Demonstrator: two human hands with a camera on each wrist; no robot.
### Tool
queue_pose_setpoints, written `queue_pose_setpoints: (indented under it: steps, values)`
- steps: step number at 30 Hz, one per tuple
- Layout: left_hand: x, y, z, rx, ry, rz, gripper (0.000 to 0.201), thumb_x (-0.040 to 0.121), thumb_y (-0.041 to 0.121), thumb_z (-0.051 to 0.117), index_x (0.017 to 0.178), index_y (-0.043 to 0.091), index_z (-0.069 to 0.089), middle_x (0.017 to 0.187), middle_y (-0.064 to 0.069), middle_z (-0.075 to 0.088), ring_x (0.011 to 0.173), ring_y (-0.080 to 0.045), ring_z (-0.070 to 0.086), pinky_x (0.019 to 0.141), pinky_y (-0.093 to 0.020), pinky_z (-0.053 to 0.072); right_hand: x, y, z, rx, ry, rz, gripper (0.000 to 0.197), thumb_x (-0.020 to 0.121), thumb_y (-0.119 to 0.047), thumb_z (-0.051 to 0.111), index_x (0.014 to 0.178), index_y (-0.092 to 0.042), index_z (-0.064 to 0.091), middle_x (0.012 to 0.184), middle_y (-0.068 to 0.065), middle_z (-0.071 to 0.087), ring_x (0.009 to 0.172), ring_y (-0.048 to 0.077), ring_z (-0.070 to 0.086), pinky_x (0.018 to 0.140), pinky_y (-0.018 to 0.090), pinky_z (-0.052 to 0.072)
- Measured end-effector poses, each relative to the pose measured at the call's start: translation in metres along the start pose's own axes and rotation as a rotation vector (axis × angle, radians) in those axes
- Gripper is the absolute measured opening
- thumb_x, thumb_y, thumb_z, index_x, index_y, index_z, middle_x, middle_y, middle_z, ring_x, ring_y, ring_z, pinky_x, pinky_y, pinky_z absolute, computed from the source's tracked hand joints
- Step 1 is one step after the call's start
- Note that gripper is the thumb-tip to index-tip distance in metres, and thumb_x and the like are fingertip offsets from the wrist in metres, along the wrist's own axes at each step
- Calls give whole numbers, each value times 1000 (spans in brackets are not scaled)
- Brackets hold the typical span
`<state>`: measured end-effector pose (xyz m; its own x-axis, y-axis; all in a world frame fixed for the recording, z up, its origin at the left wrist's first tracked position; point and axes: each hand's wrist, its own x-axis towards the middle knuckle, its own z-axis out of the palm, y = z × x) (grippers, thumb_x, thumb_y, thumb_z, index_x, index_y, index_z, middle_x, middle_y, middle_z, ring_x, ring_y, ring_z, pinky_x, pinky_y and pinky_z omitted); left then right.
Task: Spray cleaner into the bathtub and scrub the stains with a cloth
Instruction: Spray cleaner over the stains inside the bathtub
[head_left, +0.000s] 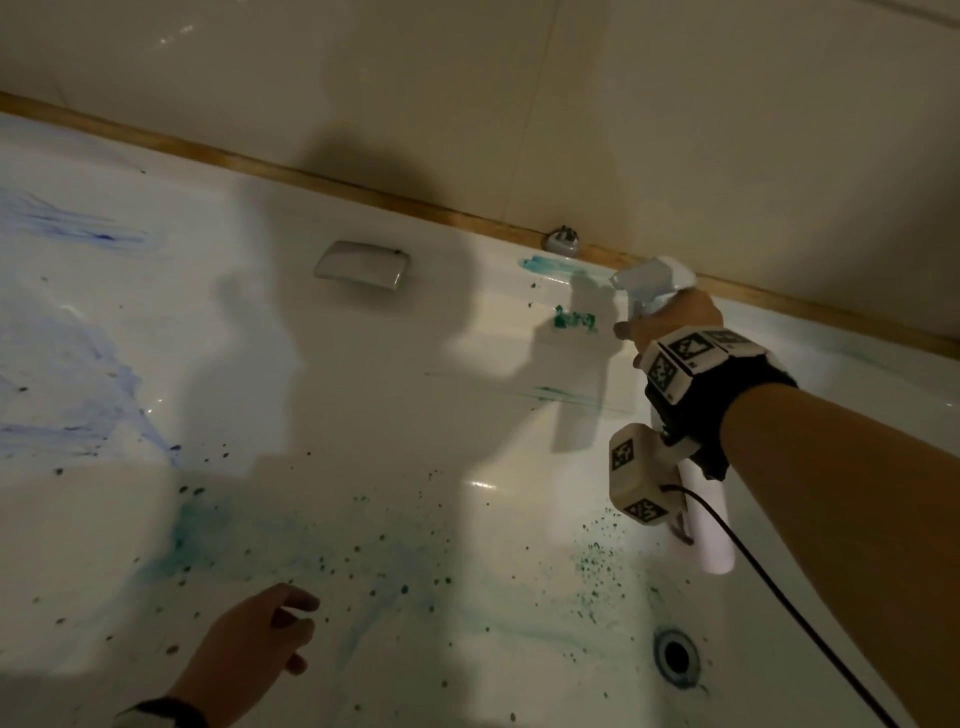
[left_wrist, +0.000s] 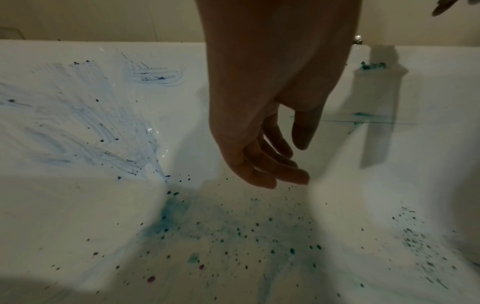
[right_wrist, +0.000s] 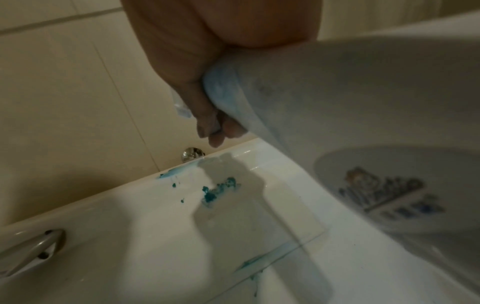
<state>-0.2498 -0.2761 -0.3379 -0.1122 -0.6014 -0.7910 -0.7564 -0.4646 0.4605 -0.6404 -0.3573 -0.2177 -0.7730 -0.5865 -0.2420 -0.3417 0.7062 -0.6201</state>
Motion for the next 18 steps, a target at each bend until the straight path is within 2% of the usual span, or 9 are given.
queue_pose_setpoints:
  steps: [2, 5, 8, 10, 13, 16, 18]
  values:
    - [4, 4, 1, 18, 2, 17, 9, 91, 11, 55, 94, 18, 61, 84, -6, 69, 74, -20, 67, 62, -25, 42, 5, 5, 1, 1, 24, 23, 34, 76, -19, 75, 105, -9, 60, 99, 8, 64, 89, 27, 61, 77, 30, 49]
    - [5, 14, 3, 7, 37, 31, 12, 92, 10, 54, 100, 16, 59, 85, -7, 68, 74, -20, 66, 63, -26, 42, 8, 10, -1, 15, 52, 41, 30, 77, -21, 74, 100, -12, 58, 94, 6, 57, 82, 25, 53, 74, 27, 43]
    - [9, 25, 0, -13, 75, 52, 15, 92, 9, 54, 105, 15, 59, 86, -8, 67, 74, -21, 66, 63, -27, 45, 10, 9, 4, -22, -58, 73, 47, 72, -26, 78, 108, -7, 56, 102, 6, 64, 91, 25, 61, 77, 30, 48]
    - [11, 37, -2, -17, 90, 84, 16, 92, 9, 54, 106, 15, 59, 85, -9, 66, 73, -21, 66, 60, -27, 45, 10, 6, 8, -39, -103, 65, 45, 72, -22, 79, 108, -9, 57, 102, 8, 65, 94, 27, 64, 76, 31, 48]
    - [14, 62, -8, -3, 116, 166, 17, 91, 8, 54, 106, 15, 59, 83, -8, 66, 72, -22, 66, 57, -25, 44, 14, 1, 9, -44, -88, 52, 33, 72, -21, 79, 96, -14, 58, 97, 9, 66, 90, 29, 65, 75, 32, 50]
    - [18, 92, -11, -13, 122, 229, 16, 91, 7, 53, 104, 14, 59, 86, -9, 66, 71, -20, 66, 56, -24, 44, 19, -3, 9, -8, -79, 63, 41, 69, -20, 80, 103, -8, 62, 100, 11, 68, 90, 30, 66, 81, 40, 54]
    - [21, 109, -11, -2, 123, 262, 15, 92, 8, 53, 103, 16, 59, 87, -8, 66, 71, -18, 66, 57, -24, 45, 25, -4, 6, 39, -35, 64, 36, 71, -19, 78, 101, -8, 61, 99, 8, 68, 88, 27, 65, 79, 36, 54]
